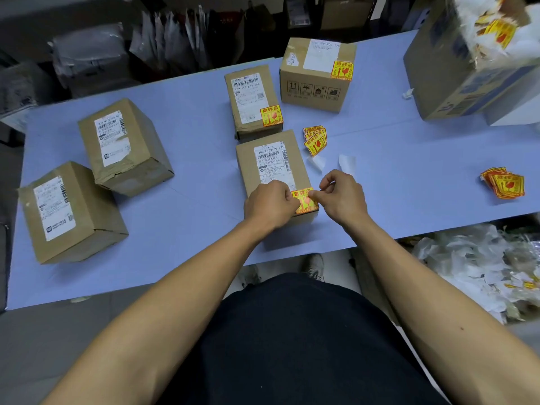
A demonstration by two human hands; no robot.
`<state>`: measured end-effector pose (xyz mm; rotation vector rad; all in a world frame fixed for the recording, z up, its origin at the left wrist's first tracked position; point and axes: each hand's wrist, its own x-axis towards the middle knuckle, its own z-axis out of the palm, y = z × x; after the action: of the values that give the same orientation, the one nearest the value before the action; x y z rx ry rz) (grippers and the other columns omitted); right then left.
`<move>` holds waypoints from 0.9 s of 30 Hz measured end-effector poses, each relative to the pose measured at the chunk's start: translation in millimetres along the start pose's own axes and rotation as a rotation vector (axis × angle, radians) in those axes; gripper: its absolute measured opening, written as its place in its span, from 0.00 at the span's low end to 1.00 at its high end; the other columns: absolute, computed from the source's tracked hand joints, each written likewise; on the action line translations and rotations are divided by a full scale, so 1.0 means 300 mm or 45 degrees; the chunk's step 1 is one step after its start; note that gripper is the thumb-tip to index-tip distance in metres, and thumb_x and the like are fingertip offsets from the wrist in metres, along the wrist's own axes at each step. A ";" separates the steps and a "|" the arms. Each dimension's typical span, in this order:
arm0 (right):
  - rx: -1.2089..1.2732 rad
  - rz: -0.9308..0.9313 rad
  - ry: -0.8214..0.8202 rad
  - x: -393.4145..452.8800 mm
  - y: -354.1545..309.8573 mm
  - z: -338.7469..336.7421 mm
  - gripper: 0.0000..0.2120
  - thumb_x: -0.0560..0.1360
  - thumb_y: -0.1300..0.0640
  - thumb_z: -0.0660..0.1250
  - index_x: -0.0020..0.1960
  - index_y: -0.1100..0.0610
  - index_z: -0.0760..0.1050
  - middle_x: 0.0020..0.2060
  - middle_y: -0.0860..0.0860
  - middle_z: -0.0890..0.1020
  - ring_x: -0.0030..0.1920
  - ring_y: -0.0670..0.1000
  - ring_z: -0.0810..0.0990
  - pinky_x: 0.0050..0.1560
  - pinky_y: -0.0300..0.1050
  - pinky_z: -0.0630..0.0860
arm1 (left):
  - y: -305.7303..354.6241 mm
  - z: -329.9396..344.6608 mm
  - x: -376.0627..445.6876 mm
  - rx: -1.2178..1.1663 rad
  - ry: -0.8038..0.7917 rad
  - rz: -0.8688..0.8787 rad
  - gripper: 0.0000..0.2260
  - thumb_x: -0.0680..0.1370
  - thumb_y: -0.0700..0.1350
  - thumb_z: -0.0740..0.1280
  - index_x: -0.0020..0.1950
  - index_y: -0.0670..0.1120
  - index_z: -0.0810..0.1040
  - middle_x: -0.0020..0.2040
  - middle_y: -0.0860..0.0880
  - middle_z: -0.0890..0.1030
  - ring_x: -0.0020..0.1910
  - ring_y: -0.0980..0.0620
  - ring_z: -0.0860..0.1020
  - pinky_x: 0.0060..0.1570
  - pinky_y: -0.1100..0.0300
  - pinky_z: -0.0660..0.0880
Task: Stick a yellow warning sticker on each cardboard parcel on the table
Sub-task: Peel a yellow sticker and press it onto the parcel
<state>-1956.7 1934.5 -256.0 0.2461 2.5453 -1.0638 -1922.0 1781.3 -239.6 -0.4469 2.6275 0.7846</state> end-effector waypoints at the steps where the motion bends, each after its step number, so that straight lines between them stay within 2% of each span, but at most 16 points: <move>1: -0.012 -0.012 0.000 -0.001 0.003 0.001 0.11 0.73 0.51 0.76 0.44 0.53 0.74 0.33 0.45 0.77 0.43 0.54 0.80 0.41 0.47 0.73 | 0.002 0.000 0.000 0.044 0.003 0.013 0.08 0.71 0.47 0.65 0.34 0.45 0.77 0.32 0.49 0.78 0.36 0.44 0.77 0.30 0.61 0.66; 3: -0.023 -0.022 -0.007 0.001 0.009 0.003 0.12 0.72 0.50 0.76 0.44 0.53 0.74 0.32 0.44 0.77 0.42 0.53 0.80 0.40 0.46 0.71 | 0.009 -0.003 0.007 0.098 -0.013 0.009 0.09 0.71 0.48 0.65 0.35 0.45 0.78 0.33 0.48 0.79 0.37 0.43 0.77 0.30 0.61 0.66; 8: 0.020 -0.011 -0.036 0.013 0.032 -0.004 0.12 0.72 0.47 0.75 0.46 0.53 0.75 0.33 0.44 0.79 0.42 0.51 0.80 0.43 0.47 0.75 | 0.013 -0.018 0.027 0.199 -0.028 -0.030 0.09 0.70 0.50 0.67 0.38 0.44 0.79 0.37 0.47 0.80 0.39 0.43 0.79 0.32 0.60 0.69; 10: 0.060 -0.023 -0.048 0.016 0.043 0.004 0.12 0.74 0.46 0.73 0.50 0.52 0.77 0.36 0.44 0.80 0.44 0.49 0.80 0.43 0.46 0.75 | -0.013 -0.027 0.017 0.250 0.051 0.047 0.08 0.72 0.50 0.66 0.39 0.45 0.77 0.39 0.47 0.81 0.42 0.42 0.78 0.33 0.58 0.67; 12: 0.128 -0.012 -0.078 0.016 0.044 0.024 0.16 0.76 0.42 0.69 0.57 0.52 0.77 0.44 0.46 0.81 0.48 0.49 0.80 0.45 0.45 0.74 | -0.057 -0.029 -0.004 0.311 0.184 0.211 0.07 0.74 0.51 0.65 0.44 0.48 0.77 0.45 0.48 0.80 0.48 0.43 0.76 0.37 0.56 0.68; 15: 0.210 0.060 -0.148 0.014 0.018 0.079 0.28 0.77 0.36 0.63 0.68 0.54 0.73 0.54 0.50 0.81 0.56 0.52 0.80 0.54 0.47 0.74 | -0.124 -0.013 -0.021 0.405 0.294 0.371 0.18 0.76 0.54 0.66 0.63 0.47 0.76 0.62 0.44 0.75 0.63 0.43 0.70 0.53 0.49 0.70; 18: 0.194 0.040 -0.179 -0.003 0.006 0.130 0.30 0.79 0.35 0.59 0.71 0.56 0.71 0.62 0.52 0.80 0.62 0.54 0.78 0.57 0.48 0.73 | -0.159 0.002 -0.019 0.441 0.192 0.287 0.26 0.80 0.57 0.61 0.75 0.48 0.66 0.76 0.42 0.64 0.76 0.41 0.59 0.68 0.42 0.64; 21: 0.217 -0.081 -0.226 -0.047 0.037 0.135 0.26 0.78 0.36 0.61 0.68 0.52 0.72 0.59 0.49 0.82 0.58 0.53 0.80 0.58 0.51 0.75 | -0.194 0.028 -0.021 0.400 0.110 0.260 0.28 0.82 0.59 0.56 0.80 0.51 0.58 0.81 0.44 0.54 0.80 0.42 0.48 0.73 0.37 0.58; 23: 0.155 -0.160 -0.313 -0.065 0.069 0.124 0.26 0.78 0.36 0.61 0.71 0.50 0.68 0.59 0.48 0.81 0.57 0.51 0.79 0.58 0.52 0.75 | -0.213 0.037 -0.026 0.391 0.086 0.283 0.28 0.83 0.59 0.54 0.81 0.52 0.54 0.82 0.45 0.50 0.81 0.44 0.44 0.73 0.37 0.55; 27: 0.181 -0.188 -0.505 -0.051 0.112 0.083 0.34 0.76 0.35 0.65 0.77 0.45 0.60 0.65 0.40 0.77 0.62 0.44 0.77 0.57 0.37 0.71 | -0.232 0.040 -0.017 0.266 0.111 0.317 0.29 0.82 0.59 0.56 0.81 0.52 0.54 0.82 0.45 0.49 0.81 0.45 0.44 0.75 0.41 0.52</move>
<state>-1926.0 1940.2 -287.9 -0.1105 2.1620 -1.2135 -1887.0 1733.6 -278.8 -0.0998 2.8444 0.5629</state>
